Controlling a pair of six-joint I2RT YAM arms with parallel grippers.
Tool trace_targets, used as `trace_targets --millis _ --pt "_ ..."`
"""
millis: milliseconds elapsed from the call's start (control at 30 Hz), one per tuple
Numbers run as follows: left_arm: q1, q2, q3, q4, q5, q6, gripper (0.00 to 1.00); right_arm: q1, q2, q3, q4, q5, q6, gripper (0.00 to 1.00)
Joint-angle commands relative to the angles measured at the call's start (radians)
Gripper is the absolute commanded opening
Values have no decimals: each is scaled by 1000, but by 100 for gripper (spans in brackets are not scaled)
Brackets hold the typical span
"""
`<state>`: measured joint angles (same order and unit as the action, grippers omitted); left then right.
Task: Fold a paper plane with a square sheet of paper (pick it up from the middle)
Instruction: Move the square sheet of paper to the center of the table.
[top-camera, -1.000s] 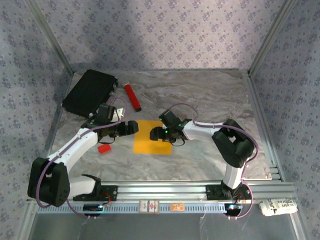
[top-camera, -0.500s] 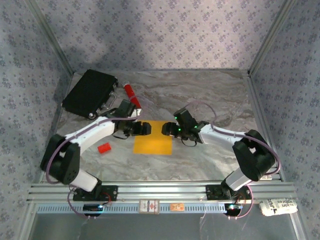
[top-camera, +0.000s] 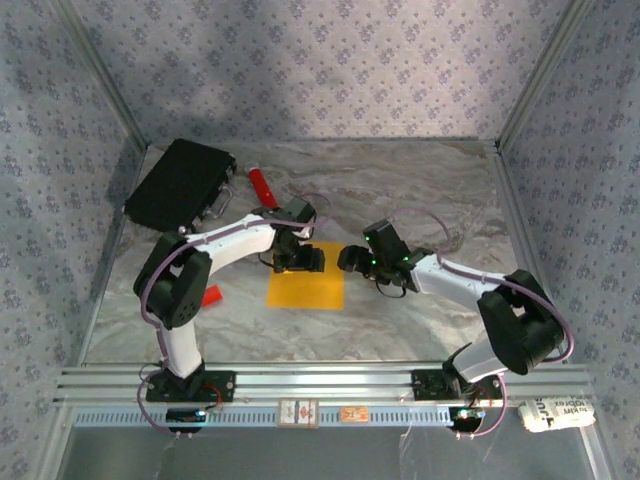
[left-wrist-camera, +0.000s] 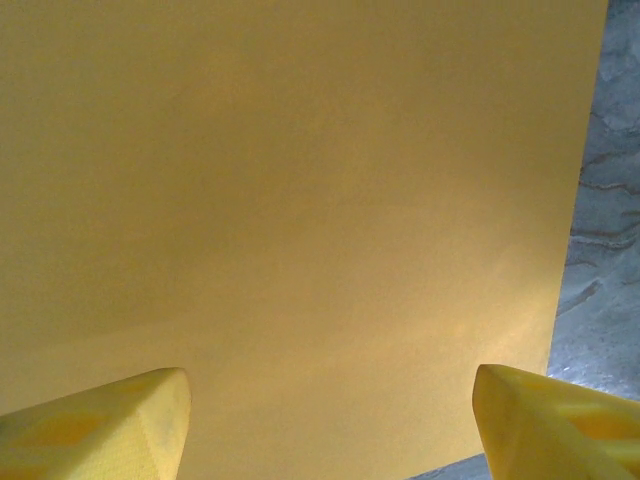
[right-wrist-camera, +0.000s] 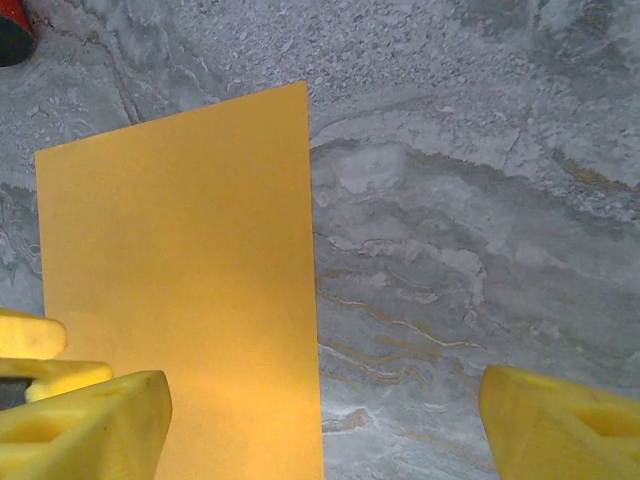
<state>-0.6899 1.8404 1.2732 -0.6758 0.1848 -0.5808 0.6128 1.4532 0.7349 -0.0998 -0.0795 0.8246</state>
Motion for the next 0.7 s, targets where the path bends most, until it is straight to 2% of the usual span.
trace_targets --millis 0,367,667 --pt "-13 38 57 -71 -41 -30 74 -5 -37 -22 -9 51 21 84" --pt "-38 171 168 -187 -153 -24 75 -14 -92 -49 -15 55 13 87" --pt "-74 176 112 -188 -173 -39 75 -19 -146 -60 -57 80 -2 89"
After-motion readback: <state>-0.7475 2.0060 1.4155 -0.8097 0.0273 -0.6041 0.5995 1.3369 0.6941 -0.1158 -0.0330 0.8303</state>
